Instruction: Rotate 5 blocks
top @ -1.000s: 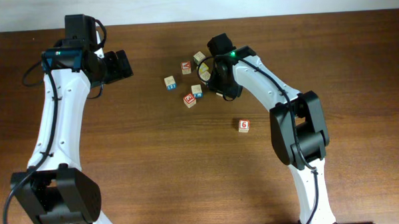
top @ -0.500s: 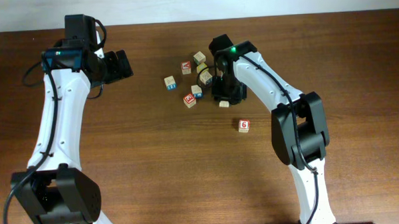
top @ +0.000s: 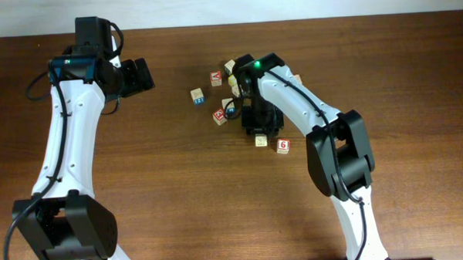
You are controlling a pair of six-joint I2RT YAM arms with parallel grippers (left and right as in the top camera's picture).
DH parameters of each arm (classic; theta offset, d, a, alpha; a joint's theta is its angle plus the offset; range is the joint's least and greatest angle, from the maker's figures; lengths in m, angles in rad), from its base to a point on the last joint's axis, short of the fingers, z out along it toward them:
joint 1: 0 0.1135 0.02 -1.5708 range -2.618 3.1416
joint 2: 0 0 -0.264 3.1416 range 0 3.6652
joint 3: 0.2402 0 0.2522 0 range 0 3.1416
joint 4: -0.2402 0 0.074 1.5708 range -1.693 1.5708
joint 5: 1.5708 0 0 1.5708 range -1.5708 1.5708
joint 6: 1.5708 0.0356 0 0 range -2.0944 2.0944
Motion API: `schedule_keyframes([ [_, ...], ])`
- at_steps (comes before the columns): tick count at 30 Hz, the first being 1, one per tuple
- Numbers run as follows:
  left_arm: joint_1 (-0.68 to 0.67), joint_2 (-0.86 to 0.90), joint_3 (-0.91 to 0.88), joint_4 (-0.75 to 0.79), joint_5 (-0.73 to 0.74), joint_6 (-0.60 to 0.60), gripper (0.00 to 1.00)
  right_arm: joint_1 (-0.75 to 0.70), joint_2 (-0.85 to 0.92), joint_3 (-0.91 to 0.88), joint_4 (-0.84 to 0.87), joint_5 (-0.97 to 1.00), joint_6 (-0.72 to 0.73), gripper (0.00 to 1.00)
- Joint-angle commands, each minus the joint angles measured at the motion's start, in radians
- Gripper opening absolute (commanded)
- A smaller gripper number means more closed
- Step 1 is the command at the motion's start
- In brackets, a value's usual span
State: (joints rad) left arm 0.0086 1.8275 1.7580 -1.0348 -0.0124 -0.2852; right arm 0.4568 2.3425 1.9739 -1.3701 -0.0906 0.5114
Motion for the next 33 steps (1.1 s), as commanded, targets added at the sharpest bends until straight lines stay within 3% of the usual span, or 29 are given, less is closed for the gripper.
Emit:
schedule_keyframes([
  [1, 0.000, 0.005, 0.016, 0.002, -0.010, -0.013, 0.99, 0.003, 0.013, -0.042, -0.003, 0.050, -0.006, 0.36],
  [8, 0.000, 0.005, 0.016, 0.002, -0.010, -0.013, 0.99, 0.000, 0.013, -0.053, -0.009, 0.058, -0.007, 0.36],
  [10, 0.000, 0.005, 0.016, 0.002, -0.010, -0.014, 0.99, 0.000, 0.013, -0.053, -0.019, 0.058, -0.007, 0.42],
  [22, 0.000, 0.005, 0.016, 0.002, -0.010, -0.014, 0.99, 0.002, 0.008, 0.042, -0.049, 0.024, -0.043, 0.41],
  [29, 0.000, 0.005, 0.016, 0.002, -0.010, -0.013, 0.99, 0.031, 0.007, 0.050, -0.047, -0.037, -0.063, 0.17],
  [33, 0.000, 0.005, 0.016, 0.002, -0.010, -0.013, 0.99, 0.076, 0.007, 0.024, -0.033, -0.032, -0.063, 0.14],
])
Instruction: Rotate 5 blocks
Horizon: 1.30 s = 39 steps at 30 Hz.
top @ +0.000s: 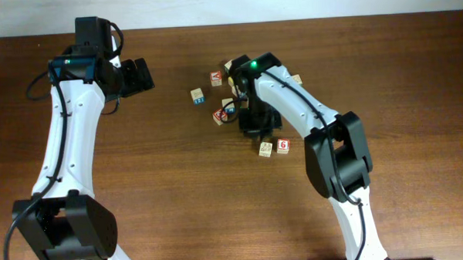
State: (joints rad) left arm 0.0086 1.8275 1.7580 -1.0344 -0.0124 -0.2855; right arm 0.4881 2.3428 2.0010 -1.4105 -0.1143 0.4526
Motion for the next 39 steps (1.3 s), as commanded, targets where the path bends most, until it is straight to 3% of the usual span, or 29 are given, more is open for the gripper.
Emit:
schedule_keyframes([
  [1, 0.000, 0.005, 0.016, 0.001, -0.010, -0.013, 0.99, 0.051, 0.007, -0.012, 0.011, -0.006, -0.004, 0.14],
  [9, 0.000, 0.005, 0.016, 0.001, -0.010, -0.013, 0.99, 0.061, 0.007, -0.096, 0.042, 0.028, -0.003, 0.13],
  [31, 0.000, 0.005, 0.016, 0.001, -0.010, -0.013, 0.99, 0.056, 0.007, -0.100, 0.000, 0.165, -0.005, 0.13],
  [39, 0.000, 0.005, 0.016, 0.001, -0.010, -0.013, 0.99, 0.019, 0.007, -0.100, -0.014, 0.176, -0.066, 0.13],
])
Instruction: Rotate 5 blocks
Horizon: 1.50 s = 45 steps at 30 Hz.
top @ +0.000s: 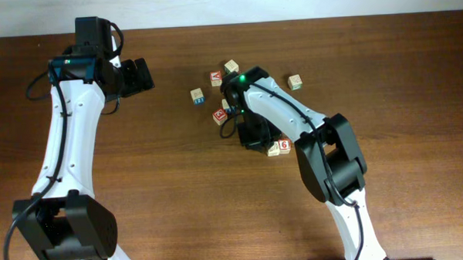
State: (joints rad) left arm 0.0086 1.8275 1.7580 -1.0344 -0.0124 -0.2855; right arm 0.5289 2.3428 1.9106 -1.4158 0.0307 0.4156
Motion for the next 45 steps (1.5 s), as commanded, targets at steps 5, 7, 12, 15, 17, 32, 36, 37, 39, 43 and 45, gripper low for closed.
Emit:
schedule_keyframes([
  [5, 0.000, 0.005, 0.016, 0.001, -0.010, -0.013, 0.99, -0.040, 0.007, -0.007, -0.009, 0.027, -0.066, 0.09],
  [7, 0.000, 0.005, 0.016, 0.001, -0.010, -0.013, 0.99, -0.040, 0.007, 0.007, -0.011, 0.026, -0.069, 0.06],
  [12, 0.001, 0.005, 0.016, 0.001, -0.010, -0.013, 0.99, -0.042, 0.006, 0.151, -0.038, 0.004, -0.072, 0.07],
  [15, 0.000, 0.005, 0.016, 0.001, -0.010, -0.013, 0.99, -0.052, 0.006, 0.256, -0.021, -0.022, -0.071, 0.28],
  [17, 0.000, 0.005, 0.016, 0.001, -0.010, -0.013, 0.99, -0.053, 0.006, 0.274, 0.040, -0.042, -0.071, 0.38],
  [32, 0.000, 0.005, 0.016, 0.001, -0.010, -0.013, 0.99, 0.018, 0.071, 0.232, 0.389, -0.193, -0.248, 0.54],
  [36, 0.001, 0.005, 0.016, 0.001, -0.010, -0.013, 0.99, 0.024, 0.101, 0.232, 0.395, -0.193, -0.262, 0.49],
  [37, 0.000, 0.005, 0.016, 0.001, -0.010, -0.013, 0.99, 0.024, 0.105, 0.232, 0.396, -0.193, -0.263, 0.48],
  [39, 0.000, 0.005, 0.016, 0.001, -0.010, -0.013, 0.99, 0.024, 0.106, 0.232, 0.401, -0.193, -0.263, 0.48],
  [43, 0.000, 0.005, 0.016, 0.001, -0.010, -0.013, 0.99, 0.024, 0.107, 0.232, 0.411, -0.193, -0.281, 0.49],
  [45, 0.000, 0.005, 0.016, 0.001, -0.010, -0.013, 0.99, 0.024, 0.116, 0.232, 0.414, -0.193, -0.281, 0.49],
])
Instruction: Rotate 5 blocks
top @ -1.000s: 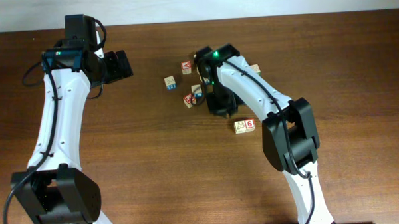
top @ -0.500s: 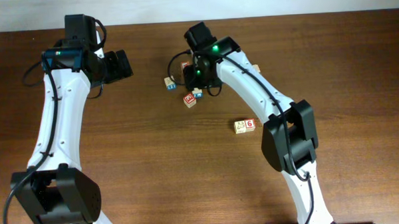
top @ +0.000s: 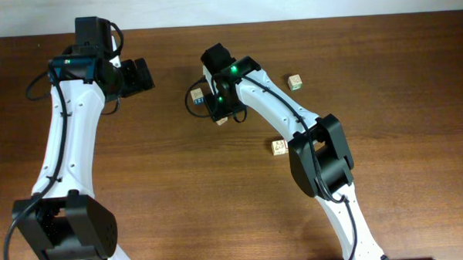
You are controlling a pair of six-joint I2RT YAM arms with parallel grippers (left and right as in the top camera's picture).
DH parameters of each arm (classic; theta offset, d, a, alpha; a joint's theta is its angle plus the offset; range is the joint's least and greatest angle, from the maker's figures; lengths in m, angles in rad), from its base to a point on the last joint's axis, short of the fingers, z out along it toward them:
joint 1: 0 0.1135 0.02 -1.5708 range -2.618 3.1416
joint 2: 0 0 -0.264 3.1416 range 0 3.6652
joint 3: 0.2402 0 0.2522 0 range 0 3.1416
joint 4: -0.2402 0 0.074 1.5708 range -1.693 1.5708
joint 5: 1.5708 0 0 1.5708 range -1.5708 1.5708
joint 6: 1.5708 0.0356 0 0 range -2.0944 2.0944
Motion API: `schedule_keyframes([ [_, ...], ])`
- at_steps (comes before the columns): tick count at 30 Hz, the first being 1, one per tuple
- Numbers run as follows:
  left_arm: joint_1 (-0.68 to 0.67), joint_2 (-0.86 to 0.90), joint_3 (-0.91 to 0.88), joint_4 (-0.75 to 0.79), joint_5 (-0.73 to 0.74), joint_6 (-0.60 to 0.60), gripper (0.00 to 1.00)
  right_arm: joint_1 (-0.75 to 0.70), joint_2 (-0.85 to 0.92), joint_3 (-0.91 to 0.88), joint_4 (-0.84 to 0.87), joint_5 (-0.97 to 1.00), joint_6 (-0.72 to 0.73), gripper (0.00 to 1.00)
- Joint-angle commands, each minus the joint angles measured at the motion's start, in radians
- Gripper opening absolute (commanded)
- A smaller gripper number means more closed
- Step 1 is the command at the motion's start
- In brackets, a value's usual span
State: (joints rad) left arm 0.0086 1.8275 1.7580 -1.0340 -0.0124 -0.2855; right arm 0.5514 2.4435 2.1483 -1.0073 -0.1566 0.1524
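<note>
My right arm reaches across to the block cluster at the table's back middle, and its wrist (top: 221, 88) covers most of the cluster. The right gripper's fingers are hidden beneath the wrist. A cream block with blue print (top: 195, 95) peeks out at the wrist's left, and a block with red print (top: 221, 120) shows just below it. A lone cream block (top: 278, 147) lies nearer the front, right of centre. Another block (top: 295, 82) sits at the back right. My left gripper (top: 142, 74) hangs at the back left, away from all blocks.
The right arm's white link (top: 273, 113) runs diagonally over the table from the cluster toward its base at the front. The left arm (top: 66, 143) stands along the left side. The dark wooden table (top: 402, 139) meets a white wall at the far edge.
My right gripper has moved from beside the front blocks up and left to the back cluster, which it now covers. One cream block shows where the front pair lay. The left arm is unchanged.
The right gripper stood low at the cluster's front edge, beside two blocks. At the following moments it sat slightly further front-left and the cream front block lay differently, ending tight against the red 6 block. Now the gripper is over the back cluster. The left arm stayed still.
</note>
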Motion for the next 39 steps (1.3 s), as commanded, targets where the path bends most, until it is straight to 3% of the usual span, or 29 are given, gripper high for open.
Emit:
schedule_keyframes([
  [1, 0.000, 0.005, 0.016, 0.000, -0.010, -0.013, 0.99, 0.001, 0.019, -0.005, 0.005, -0.006, -0.018, 0.49],
  [5, 0.000, 0.005, 0.016, 0.001, -0.010, -0.013, 0.99, 0.001, 0.033, -0.005, 0.002, -0.007, -0.018, 0.48],
  [7, 0.001, 0.005, 0.016, 0.001, -0.010, -0.013, 0.99, 0.001, 0.033, -0.005, 0.003, -0.009, -0.018, 0.36],
  [9, 0.000, 0.005, 0.016, 0.000, -0.010, -0.013, 0.99, 0.000, 0.033, -0.005, 0.002, -0.009, -0.018, 0.32],
  [16, 0.000, 0.005, 0.016, 0.000, -0.010, -0.013, 0.99, -0.004, -0.018, 0.005, -0.046, -0.020, 0.003, 0.32],
  [29, 0.000, 0.005, 0.016, 0.000, -0.010, -0.013, 0.99, -0.026, -0.081, 0.060, -0.463, 0.078, 0.124, 0.31],
  [39, 0.000, 0.005, 0.016, 0.001, -0.010, -0.013, 0.99, -0.038, -0.081, -0.085, -0.455, 0.169, 0.198, 0.32],
])
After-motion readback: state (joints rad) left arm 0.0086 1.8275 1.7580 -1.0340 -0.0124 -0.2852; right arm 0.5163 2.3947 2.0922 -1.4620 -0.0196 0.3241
